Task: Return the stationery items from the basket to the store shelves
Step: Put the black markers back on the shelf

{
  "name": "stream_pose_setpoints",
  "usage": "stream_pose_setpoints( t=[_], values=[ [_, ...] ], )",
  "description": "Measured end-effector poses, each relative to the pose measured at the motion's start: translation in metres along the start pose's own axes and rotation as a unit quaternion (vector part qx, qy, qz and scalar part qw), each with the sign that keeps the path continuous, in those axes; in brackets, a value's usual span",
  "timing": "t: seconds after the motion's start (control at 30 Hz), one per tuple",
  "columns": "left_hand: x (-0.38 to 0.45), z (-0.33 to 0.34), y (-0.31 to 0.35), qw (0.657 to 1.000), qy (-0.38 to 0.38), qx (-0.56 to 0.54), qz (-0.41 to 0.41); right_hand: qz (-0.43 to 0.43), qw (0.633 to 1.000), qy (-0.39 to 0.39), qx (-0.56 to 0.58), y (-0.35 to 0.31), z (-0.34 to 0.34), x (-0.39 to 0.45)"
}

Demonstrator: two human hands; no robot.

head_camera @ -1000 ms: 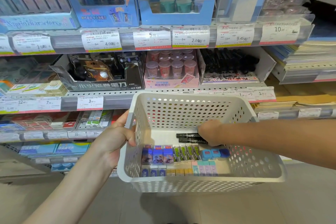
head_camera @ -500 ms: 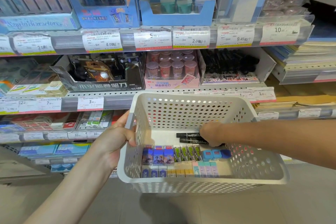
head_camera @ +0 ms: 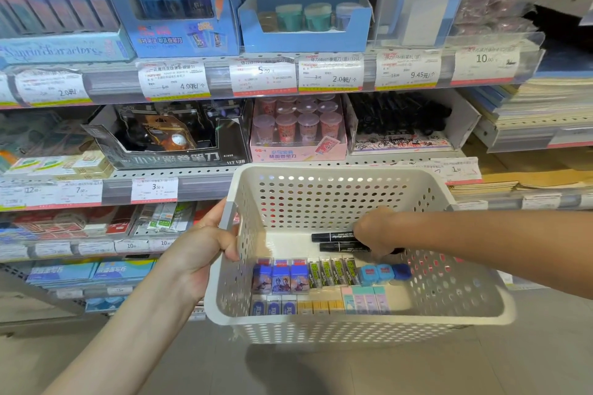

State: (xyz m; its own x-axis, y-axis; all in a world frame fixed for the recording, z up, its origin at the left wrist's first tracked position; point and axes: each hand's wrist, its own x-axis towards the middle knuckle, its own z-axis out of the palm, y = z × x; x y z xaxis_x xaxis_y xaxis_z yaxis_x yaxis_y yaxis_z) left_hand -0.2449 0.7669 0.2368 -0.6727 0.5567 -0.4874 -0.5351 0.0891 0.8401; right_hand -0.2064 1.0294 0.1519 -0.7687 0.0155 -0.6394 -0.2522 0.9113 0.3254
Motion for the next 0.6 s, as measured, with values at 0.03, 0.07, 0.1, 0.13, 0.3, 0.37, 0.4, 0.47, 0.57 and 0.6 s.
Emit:
stream_pose_setpoints(
  t=[0.03,0.07,0.1,0.13,0.3,0.37,0.4,0.47,0.57,0.6],
  values=[
    [0.0,0.0,0.0,1.0,0.0,0.002,0.001,0.002,1.0,0.001,-0.01,0.0,-0.002,-0.002],
    [0.001,0.0,0.001,1.0,0.0,0.003,0.001,0.005,1.0,0.0,-0.02,0.001,-0.003,-0.003],
    [0.001,0.0,0.001,1.0,0.0,0.004,0.001,0.009,1.0,-0.004,-0.027,0.001,-0.004,-0.005],
    [0.002,0.001,0.001,1.0,0.0,0.006,0.001,0.014,0.999,-0.007,-0.03,0.001,-0.006,-0.007],
    [0.004,0.002,0.002,1.0,-0.002,0.013,0.002,0.023,1.0,-0.01,-0.009,0.013,-0.017,-0.02],
    [0.005,0.002,0.001,1.0,-0.001,0.013,0.006,0.026,1.0,0.001,0.017,0.019,-0.022,-0.027],
    [0.005,0.002,0.001,1.0,-0.001,0.013,0.008,0.028,0.999,0.013,0.033,0.022,-0.023,-0.031],
    [0.005,0.002,0.002,1.0,0.0,0.018,0.013,0.03,0.996,0.041,0.075,0.028,-0.027,-0.039],
    [0.006,0.003,0.003,1.0,0.003,0.021,0.014,0.01,0.981,0.065,0.184,0.04,-0.034,-0.053],
    [0.006,0.002,0.003,1.0,0.006,0.018,0.014,-0.004,0.97,0.069,0.234,0.044,-0.037,-0.058]
  ],
)
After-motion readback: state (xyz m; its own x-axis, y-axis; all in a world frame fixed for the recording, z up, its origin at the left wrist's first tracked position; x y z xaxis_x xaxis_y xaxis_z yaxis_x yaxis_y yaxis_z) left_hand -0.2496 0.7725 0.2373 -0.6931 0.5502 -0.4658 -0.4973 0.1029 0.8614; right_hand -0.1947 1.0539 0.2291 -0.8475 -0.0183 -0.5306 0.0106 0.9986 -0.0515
